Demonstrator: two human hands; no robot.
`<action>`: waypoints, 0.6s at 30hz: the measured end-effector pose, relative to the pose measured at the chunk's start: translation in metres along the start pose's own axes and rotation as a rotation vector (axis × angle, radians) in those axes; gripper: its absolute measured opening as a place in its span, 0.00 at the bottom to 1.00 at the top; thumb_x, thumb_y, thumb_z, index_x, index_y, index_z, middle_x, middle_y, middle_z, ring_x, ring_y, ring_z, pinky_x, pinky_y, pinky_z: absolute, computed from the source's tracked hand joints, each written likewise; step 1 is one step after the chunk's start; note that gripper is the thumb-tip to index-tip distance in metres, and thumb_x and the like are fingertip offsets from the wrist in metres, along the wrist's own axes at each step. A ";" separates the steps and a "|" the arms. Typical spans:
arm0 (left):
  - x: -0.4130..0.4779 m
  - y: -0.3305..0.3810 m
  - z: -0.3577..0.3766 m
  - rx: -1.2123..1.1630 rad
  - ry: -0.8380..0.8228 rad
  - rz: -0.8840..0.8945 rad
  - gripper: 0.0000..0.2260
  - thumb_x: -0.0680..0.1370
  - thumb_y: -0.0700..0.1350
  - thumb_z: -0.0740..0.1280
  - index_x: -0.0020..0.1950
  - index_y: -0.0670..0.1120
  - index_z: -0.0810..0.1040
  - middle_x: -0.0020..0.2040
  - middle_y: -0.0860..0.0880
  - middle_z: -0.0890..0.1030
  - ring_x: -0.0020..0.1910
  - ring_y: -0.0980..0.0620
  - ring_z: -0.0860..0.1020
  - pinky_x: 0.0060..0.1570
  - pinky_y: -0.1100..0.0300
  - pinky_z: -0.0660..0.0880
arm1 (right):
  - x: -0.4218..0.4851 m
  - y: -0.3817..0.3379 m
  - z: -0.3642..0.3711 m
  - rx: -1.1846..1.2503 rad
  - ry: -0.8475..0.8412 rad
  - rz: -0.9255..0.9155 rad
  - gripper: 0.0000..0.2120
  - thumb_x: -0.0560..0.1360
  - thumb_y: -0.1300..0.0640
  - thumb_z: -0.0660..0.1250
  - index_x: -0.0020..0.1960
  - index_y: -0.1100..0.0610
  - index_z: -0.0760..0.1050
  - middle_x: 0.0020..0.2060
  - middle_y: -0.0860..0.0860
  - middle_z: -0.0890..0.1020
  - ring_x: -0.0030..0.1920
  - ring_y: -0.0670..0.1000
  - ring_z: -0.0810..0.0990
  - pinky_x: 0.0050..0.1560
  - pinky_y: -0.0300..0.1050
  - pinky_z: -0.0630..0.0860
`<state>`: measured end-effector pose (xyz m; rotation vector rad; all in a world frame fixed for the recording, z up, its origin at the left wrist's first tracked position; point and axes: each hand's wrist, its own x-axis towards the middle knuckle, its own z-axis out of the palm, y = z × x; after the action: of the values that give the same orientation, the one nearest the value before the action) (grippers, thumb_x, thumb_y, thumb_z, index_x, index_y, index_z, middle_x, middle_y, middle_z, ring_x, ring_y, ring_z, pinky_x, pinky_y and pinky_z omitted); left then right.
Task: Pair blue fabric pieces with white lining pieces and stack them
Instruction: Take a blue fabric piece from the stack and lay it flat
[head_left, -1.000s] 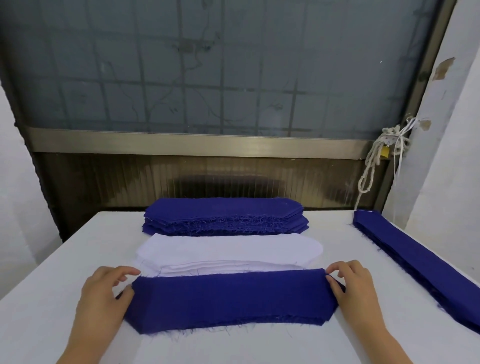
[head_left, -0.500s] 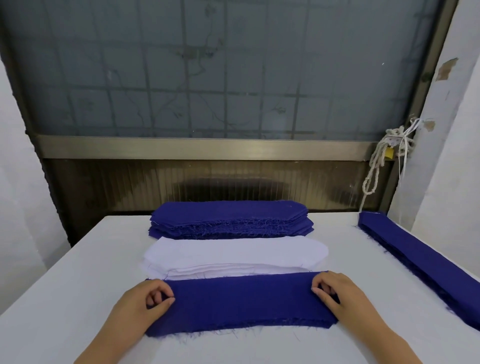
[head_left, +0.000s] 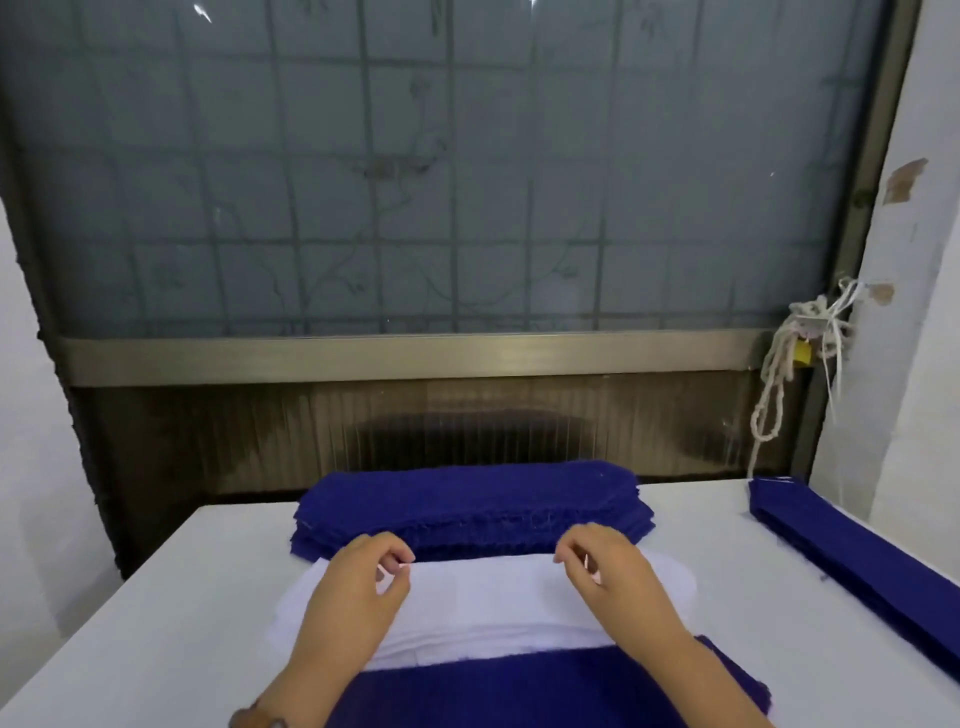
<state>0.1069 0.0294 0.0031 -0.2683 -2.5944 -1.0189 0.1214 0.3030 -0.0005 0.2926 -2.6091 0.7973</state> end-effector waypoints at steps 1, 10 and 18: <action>0.011 0.002 0.004 -0.004 0.043 0.029 0.09 0.76 0.41 0.69 0.48 0.56 0.77 0.46 0.58 0.77 0.47 0.56 0.76 0.46 0.69 0.72 | 0.011 -0.004 0.008 0.004 0.025 -0.012 0.07 0.80 0.55 0.61 0.48 0.43 0.73 0.44 0.40 0.75 0.47 0.41 0.73 0.49 0.34 0.71; 0.071 -0.006 0.045 0.166 0.053 -0.041 0.19 0.81 0.50 0.61 0.73 0.51 0.68 0.71 0.54 0.71 0.70 0.56 0.68 0.70 0.61 0.65 | 0.083 -0.024 0.077 -0.121 -0.012 -0.114 0.21 0.81 0.52 0.58 0.73 0.46 0.64 0.68 0.41 0.68 0.68 0.43 0.63 0.69 0.37 0.59; 0.101 -0.011 0.046 0.288 0.147 -0.042 0.03 0.81 0.52 0.61 0.51 0.58 0.74 0.46 0.58 0.75 0.45 0.61 0.73 0.46 0.69 0.73 | 0.125 -0.026 0.097 -0.078 0.027 -0.060 0.12 0.82 0.49 0.56 0.61 0.47 0.74 0.58 0.42 0.74 0.57 0.43 0.70 0.60 0.38 0.70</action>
<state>-0.0012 0.0580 0.0032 -0.0645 -2.5767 -0.6389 -0.0131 0.2154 -0.0080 0.3332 -2.5865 0.6724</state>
